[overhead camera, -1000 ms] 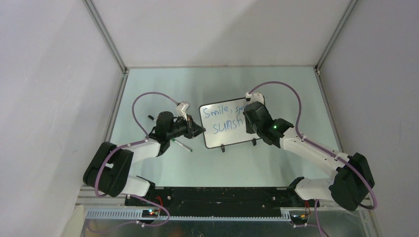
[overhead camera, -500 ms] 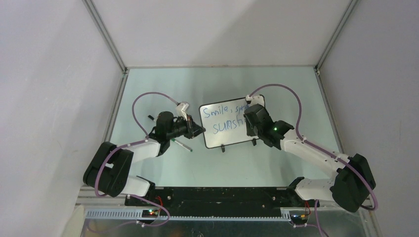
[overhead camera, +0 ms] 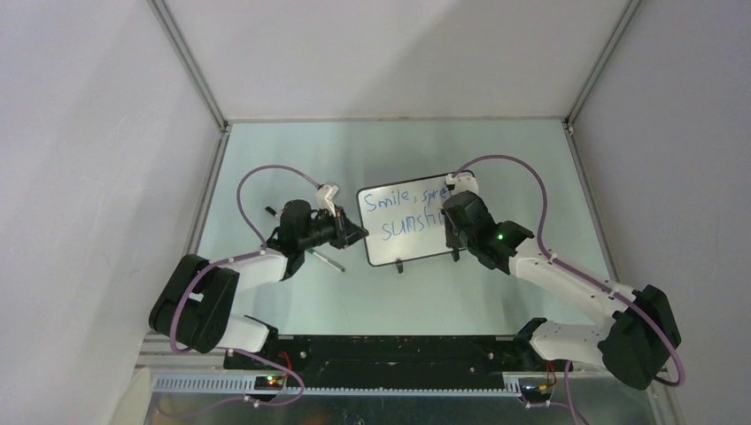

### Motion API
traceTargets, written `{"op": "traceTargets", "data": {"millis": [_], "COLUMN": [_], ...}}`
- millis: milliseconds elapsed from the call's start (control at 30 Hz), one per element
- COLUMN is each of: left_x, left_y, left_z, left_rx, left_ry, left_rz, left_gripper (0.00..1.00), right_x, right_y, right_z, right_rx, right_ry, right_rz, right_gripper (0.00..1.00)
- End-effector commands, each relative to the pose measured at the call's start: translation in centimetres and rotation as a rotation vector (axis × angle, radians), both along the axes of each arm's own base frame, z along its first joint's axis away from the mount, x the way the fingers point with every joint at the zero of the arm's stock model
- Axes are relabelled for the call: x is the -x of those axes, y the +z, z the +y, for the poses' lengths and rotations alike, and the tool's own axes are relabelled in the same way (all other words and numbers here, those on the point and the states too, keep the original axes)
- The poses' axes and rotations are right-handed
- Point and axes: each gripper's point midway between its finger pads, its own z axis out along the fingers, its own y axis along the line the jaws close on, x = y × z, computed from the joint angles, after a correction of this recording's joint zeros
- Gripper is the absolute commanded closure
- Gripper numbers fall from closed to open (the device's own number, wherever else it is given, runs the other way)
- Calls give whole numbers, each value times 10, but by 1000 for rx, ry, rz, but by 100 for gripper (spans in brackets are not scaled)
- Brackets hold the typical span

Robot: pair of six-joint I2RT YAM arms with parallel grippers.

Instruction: Write a sentence on the whiteboard

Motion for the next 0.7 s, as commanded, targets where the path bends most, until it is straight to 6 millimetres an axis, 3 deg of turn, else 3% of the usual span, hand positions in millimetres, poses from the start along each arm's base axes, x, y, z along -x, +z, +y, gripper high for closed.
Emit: {"op": "traceTargets", "data": {"millis": [0, 167, 667], "left_x": [-3, -3, -3], "left_y": [0, -1, 0], "left_z": [2, 2, 2], "left_rx": [-42, -43, -41], "left_ry": [3, 3, 2], "left_rz": [-25, -25, -27], "left_gripper": [94, 94, 95], "right_x": [-9, -18, -34], "right_y": [33, 41, 32], "right_z": [1, -2, -7], "right_rx": [-54, -50, -20], "right_ry": [-11, -23, -64], "right_rz": [-75, -92, -84], "right_gripper": [100, 100, 100]}}
